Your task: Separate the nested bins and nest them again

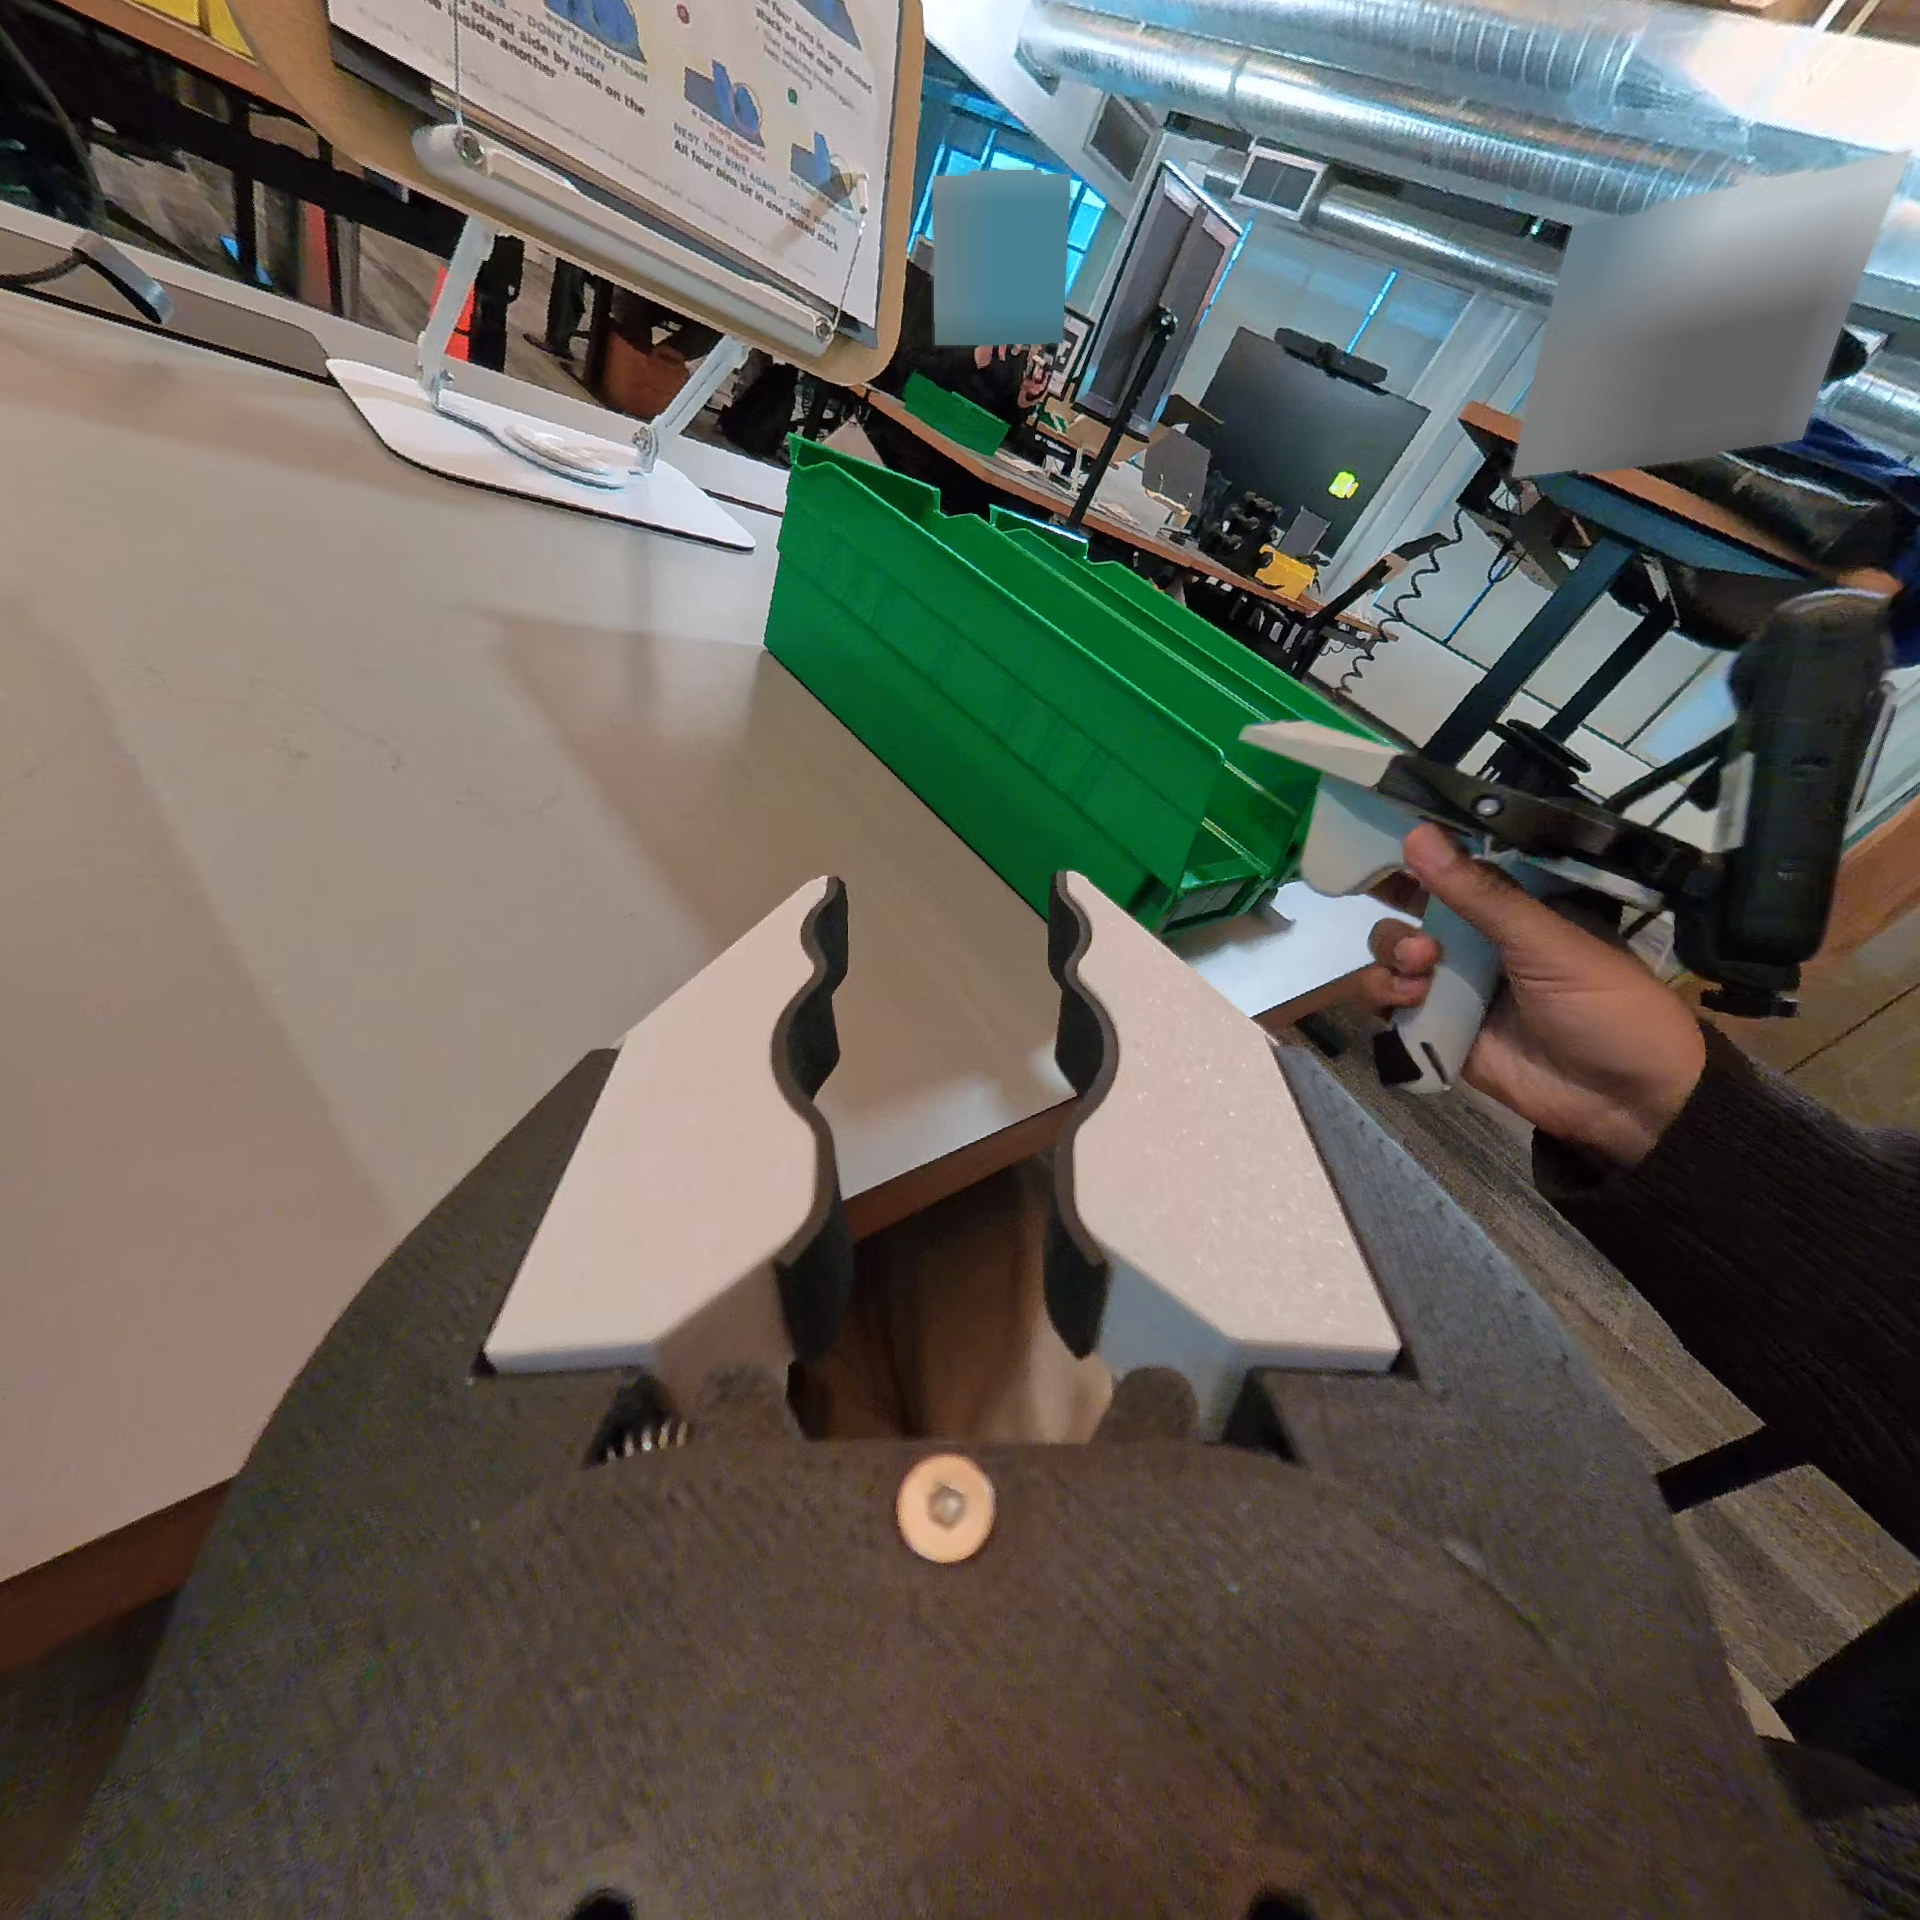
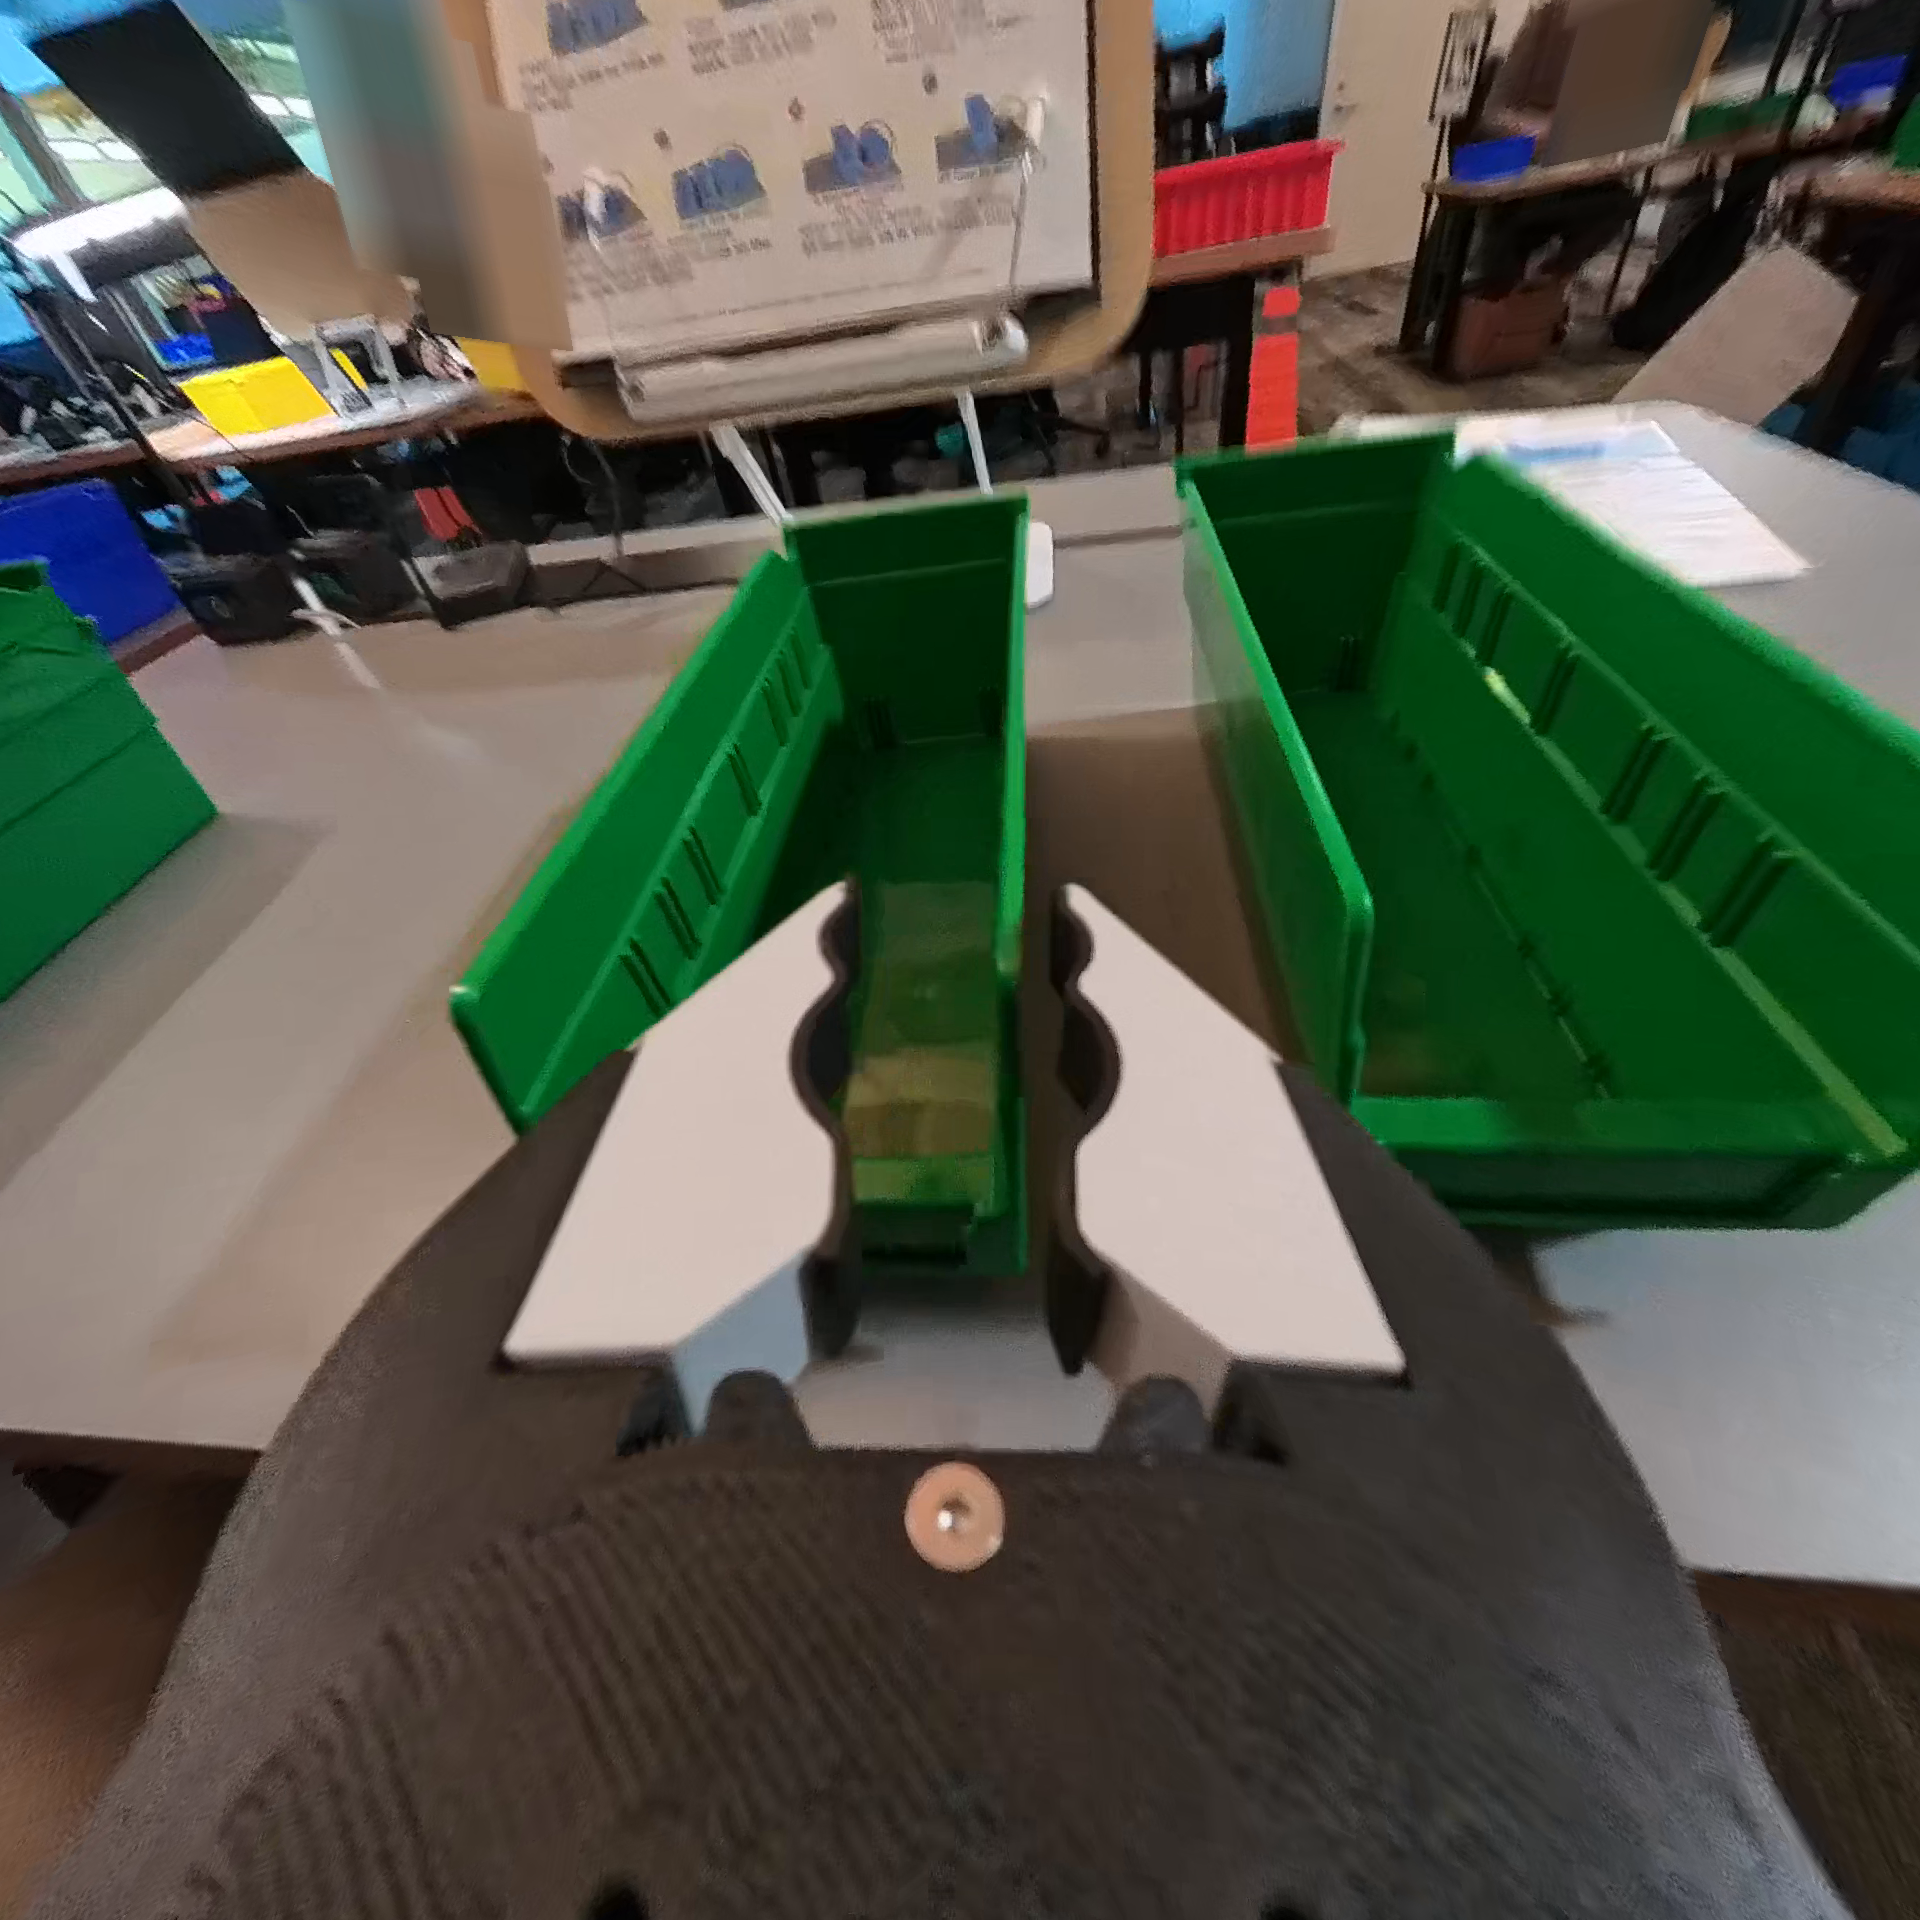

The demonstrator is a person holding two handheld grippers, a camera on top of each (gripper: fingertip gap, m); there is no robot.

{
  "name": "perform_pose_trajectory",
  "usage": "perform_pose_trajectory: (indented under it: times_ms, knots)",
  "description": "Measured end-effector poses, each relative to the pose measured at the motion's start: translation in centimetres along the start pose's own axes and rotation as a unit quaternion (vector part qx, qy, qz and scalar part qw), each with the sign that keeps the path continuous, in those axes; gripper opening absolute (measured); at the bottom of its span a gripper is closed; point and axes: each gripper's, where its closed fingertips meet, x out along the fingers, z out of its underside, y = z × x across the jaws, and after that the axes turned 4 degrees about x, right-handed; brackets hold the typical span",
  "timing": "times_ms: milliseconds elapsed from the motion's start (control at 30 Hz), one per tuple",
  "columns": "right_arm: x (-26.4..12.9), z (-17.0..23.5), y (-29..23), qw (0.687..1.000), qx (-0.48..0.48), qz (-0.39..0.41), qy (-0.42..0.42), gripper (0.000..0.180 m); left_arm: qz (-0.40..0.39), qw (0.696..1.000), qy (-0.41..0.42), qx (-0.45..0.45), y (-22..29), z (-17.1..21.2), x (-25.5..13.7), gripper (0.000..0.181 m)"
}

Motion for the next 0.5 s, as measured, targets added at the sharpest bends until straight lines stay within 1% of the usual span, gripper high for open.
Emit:
perform_pose_trajectory:
  times_ms: [67, 167, 233, 300, 367, 433, 500]
  knots:
    - [-1.0, -1.7, -1.3, 0.998, -0.032, -0.015, 0.045, 0.044, -0.001, 1.0, 0.0, 0.002, 0.0, 0.0, 0.0, 0.038]
    - [-3.0, -3.8, -4.3, 0.988, -0.089, -0.045, 0.121, 0.042, -0.004, 1.0, 0.001, 0.007, -0.1, -0.1, 0.0, 0.038]
    - [-4.3, -4.1, -7.3, 0.979, -0.1, -0.097, 0.149, 0.04, -0.01, 1.0, 0.004, 0.013, -0.3, -0.3, -0.1, 0.038]
    - [-5.3, -3.5, -10.2, 0.972, -0.093, -0.157, 0.149, 0.04, -0.018, 1.0, 0.016, 0.016, -0.7, -0.9, -0.3, 0.038]
    - [-5.7, -2.2, -12.6, 0.966, -0.09, -0.206, 0.127, 0.042, -0.03, 0.999, 0.039, 0.013, -1.4, -2.4, -1.0, 0.038]
    - [-5.8, -0.7, -14.2, 0.961, -0.104, -0.235, 0.102, 0.042, -0.036, 0.997, 0.07, 0.003, -2.5, -4.9, -2.4, 0.038]
    - [-5.8, 0.5, -15.2, 0.955, -0.125, -0.255, 0.083, 0.04, -0.052, 0.99, 0.131, 0.014, -4.1, -8.8, -4.8, 0.038]
